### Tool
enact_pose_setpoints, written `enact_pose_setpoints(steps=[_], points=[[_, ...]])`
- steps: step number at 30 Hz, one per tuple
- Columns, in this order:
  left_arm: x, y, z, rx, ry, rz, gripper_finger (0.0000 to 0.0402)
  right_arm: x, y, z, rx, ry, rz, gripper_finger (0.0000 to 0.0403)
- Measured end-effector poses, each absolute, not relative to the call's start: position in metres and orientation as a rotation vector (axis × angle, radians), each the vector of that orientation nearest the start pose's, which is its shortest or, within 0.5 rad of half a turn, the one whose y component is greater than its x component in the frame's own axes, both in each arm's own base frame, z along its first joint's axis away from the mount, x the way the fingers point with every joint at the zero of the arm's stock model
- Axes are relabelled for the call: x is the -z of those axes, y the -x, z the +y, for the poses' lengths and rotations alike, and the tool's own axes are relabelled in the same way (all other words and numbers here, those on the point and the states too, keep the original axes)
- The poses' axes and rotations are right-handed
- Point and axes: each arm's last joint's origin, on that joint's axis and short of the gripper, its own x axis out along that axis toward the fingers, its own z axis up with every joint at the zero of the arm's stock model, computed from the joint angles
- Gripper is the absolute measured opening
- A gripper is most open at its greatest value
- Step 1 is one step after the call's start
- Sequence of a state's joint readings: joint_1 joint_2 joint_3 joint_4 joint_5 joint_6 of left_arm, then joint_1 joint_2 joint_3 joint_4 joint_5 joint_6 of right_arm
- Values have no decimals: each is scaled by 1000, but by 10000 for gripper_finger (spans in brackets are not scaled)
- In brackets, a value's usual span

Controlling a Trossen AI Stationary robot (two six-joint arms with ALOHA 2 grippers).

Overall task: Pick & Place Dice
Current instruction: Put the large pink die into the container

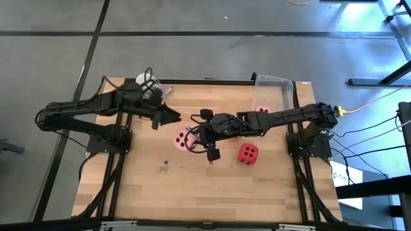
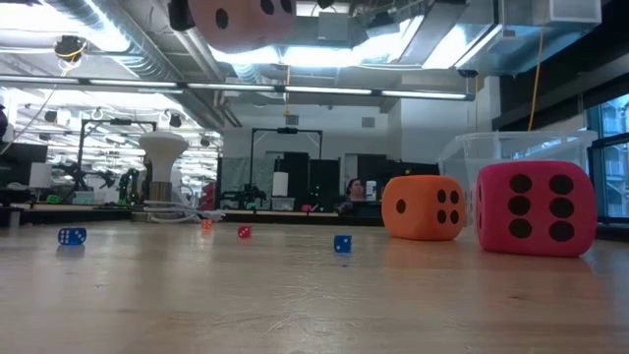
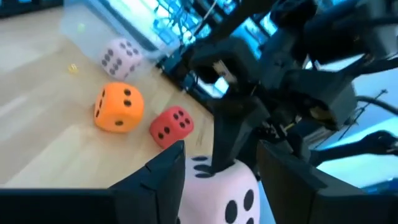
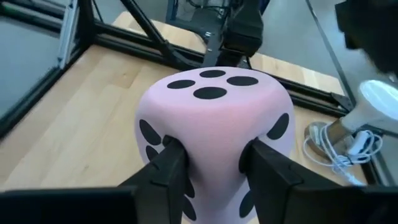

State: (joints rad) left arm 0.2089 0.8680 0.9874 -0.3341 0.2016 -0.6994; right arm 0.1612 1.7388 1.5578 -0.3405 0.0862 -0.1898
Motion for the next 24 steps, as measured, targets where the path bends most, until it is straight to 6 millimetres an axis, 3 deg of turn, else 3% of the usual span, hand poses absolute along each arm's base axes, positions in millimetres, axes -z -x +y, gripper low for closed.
enact_pose_setpoints(steps=[6,12,18,24], points=[[-384,-153,34,-100,724,111,191,-329,-392,59,-43,150,550,125],[-387,-131,30,-101,673,109,188,-346,-366,41,138,18,626,122],[-379,-123,27,-126,653,188,175,-376,-316,10,331,-218,672,122],[-378,-123,26,-110,605,206,168,-393,-253,-13,607,-317,769,116]])
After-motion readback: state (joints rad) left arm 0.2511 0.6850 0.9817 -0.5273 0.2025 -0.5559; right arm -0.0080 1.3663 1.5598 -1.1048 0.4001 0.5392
